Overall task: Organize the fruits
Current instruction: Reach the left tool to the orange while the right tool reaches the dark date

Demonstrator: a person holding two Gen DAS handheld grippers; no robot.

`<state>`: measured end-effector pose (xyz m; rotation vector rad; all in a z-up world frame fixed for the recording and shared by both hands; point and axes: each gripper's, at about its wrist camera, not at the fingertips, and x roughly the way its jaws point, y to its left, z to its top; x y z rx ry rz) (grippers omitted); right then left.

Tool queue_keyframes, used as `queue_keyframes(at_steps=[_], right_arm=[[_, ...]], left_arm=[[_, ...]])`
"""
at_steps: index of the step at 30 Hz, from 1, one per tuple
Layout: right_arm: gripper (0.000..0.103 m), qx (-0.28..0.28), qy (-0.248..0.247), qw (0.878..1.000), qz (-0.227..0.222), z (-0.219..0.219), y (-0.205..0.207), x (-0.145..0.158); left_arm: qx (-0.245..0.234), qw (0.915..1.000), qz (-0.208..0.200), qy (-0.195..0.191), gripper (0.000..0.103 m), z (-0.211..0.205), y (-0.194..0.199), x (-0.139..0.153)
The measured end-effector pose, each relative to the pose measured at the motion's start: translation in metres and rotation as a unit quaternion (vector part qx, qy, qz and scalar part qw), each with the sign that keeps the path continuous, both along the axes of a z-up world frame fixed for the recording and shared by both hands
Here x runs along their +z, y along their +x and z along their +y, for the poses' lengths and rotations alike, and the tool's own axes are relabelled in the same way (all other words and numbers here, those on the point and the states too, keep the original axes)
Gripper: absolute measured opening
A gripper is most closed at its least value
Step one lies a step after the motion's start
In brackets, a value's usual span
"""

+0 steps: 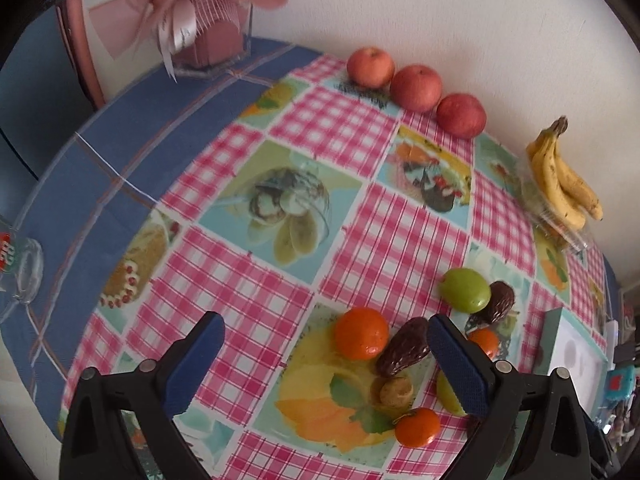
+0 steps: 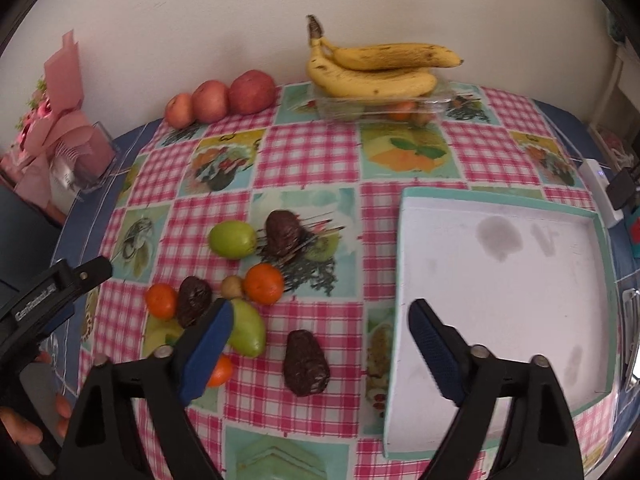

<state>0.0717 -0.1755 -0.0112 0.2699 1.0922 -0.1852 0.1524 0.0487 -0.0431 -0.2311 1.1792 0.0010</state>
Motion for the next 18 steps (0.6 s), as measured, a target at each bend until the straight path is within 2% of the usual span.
queue_keyframes(at_steps=[4,6,13,18], right_arm=[[0.085,0.007,-0.001,1.000,0.017,0.007,-0.001,-0.012],[0.076,0.011,0.003,0.999,0.032,0.010,0.000,-0.023],[0.076,0.025,0.013,0.995,0.094,0.020,-0.003,-0.067],[0.076,0.037,0.010,0.992,0.118,0.025,-0.003,-0.082]], left_arm=[[0.007,0.9998,0.010,-0.014,0.092,0.002,0.004,-0.014],[0.008,0.9996,0.018,-0.022,0.088,0.003,0.007,-0.021],[0.013,0.9970,0.048,-0.060,0.079,0.003,0.010,-0.041],[0.006,0.9951,0.062,-0.077,0.064,-0.003,0.011,-0.049]])
